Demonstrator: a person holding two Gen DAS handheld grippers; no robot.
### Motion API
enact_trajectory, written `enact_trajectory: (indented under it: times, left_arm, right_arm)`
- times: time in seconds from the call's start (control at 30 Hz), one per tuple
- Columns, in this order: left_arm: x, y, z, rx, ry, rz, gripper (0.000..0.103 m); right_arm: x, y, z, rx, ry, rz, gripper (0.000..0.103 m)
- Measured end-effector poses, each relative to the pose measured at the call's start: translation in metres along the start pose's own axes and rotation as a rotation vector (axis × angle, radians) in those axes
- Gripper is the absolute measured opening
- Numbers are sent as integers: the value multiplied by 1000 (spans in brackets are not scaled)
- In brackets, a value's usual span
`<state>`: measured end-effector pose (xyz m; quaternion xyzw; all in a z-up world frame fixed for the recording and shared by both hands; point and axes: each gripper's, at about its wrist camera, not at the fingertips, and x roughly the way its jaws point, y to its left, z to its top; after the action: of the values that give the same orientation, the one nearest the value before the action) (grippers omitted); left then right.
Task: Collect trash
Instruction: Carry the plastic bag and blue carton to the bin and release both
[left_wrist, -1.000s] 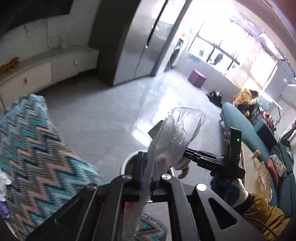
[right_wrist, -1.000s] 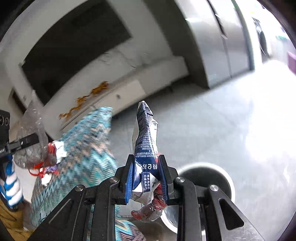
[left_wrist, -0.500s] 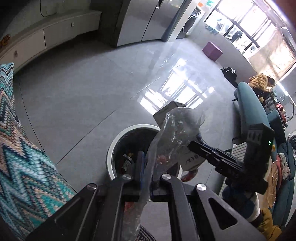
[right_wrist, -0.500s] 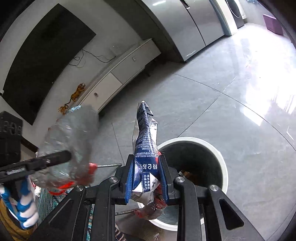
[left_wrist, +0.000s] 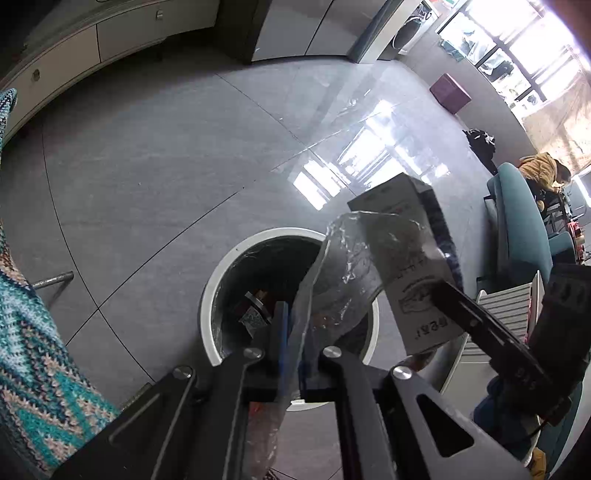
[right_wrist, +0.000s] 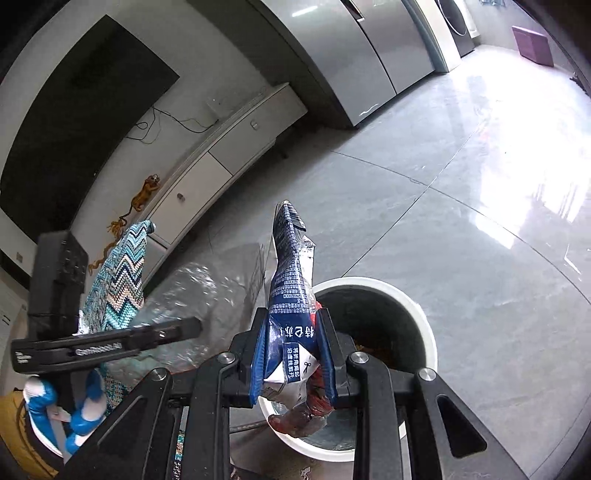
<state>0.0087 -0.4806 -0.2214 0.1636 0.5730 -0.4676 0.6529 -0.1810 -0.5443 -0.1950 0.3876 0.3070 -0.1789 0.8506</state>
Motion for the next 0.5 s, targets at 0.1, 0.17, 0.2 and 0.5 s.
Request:
enact_trajectory:
  times: [0.1, 0.17, 0.2, 0.5]
  left_arm:
    - [5, 1, 1, -11, 20, -39, 6]
    - [6, 3, 0, -15, 31, -61, 6]
    - [6, 4, 0, -16, 34, -69, 6]
    - [-5, -1, -1, 10, 19, -95, 7]
  right_arm:
    - [-2, -1, 3, -2, -8, -3, 24]
    - [-2, -1, 3, -4, -9, -6, 24]
    - [-1, -2, 3, -6, -8, -7, 24]
    - [12, -4, -3, 2, 25, -20, 24]
